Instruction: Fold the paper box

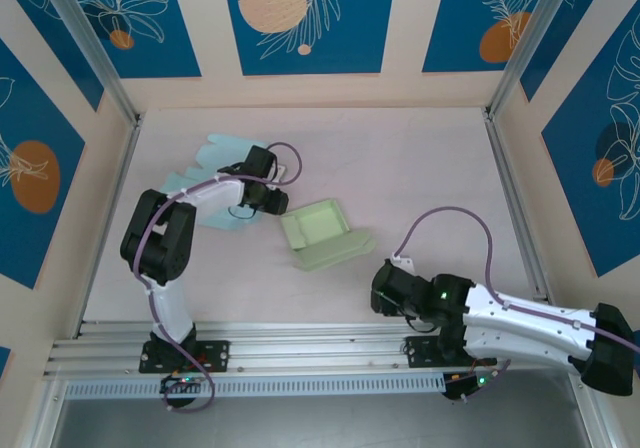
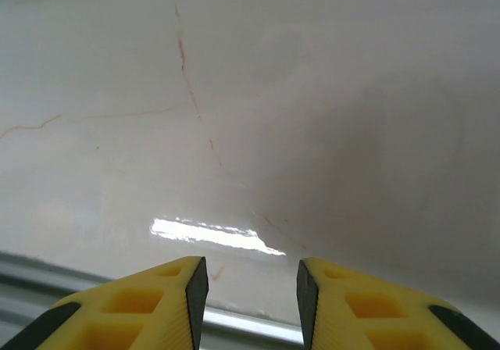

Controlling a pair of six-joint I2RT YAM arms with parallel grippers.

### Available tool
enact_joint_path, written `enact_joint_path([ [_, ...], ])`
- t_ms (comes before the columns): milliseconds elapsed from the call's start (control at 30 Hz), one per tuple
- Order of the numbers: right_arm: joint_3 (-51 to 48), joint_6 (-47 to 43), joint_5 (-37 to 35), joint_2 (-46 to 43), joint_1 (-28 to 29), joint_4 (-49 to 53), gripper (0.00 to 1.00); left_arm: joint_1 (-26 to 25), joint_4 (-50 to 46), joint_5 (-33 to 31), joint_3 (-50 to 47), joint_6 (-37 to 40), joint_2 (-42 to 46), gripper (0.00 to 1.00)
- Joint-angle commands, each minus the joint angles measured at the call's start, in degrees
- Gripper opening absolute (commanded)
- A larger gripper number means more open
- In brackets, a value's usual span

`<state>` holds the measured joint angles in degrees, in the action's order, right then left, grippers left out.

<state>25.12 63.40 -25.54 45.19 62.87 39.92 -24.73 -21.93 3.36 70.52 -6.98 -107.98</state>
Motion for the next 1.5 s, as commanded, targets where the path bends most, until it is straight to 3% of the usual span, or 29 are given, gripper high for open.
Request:
enact_joint_path([
  [0,-2.8,2.6,5.1,-0.5,-3.1,-11.8,0.39,-0.8,-0.8,-0.7,-1.6,-0.6,-1.0,0.41],
  [267,-5.6,-1.7,13.6,5.9,-10.8,-23.8,0.40,-2.2,-0.2,1.2,-5.0,-3.7,-0.4,0.40],
  [533,2.5,-9.2,15.8,20.3,-16.7,-27.5,0.40,-4.4,2.0,4.2,-10.1,-8.6,3.6,0.40],
  [800,10.5,-19.5,19.5,25.4,-27.7,-28.4,0.41,-7.3,7.4,8.1,-15.0,-15.4,8.2,0.39],
  [1067,19.4,-27.1,25.5,36.4,-38.6,-30.0,0.41,-13.9,16.4,10.7,-17.5,-24.6,9.4,0.40],
  [1333,29.3,-32.0,28.4,45.6,-45.8,-27.4,0.41,-17.8,21.5,9.2,-20.5,-30.1,11.4,0.42],
  [1467,30.0,-33.0,26.4,43.4,-49.0,-24.1,0.41,-17.7,15.7,3.2,-19.5,-26.6,14.1,0.44],
])
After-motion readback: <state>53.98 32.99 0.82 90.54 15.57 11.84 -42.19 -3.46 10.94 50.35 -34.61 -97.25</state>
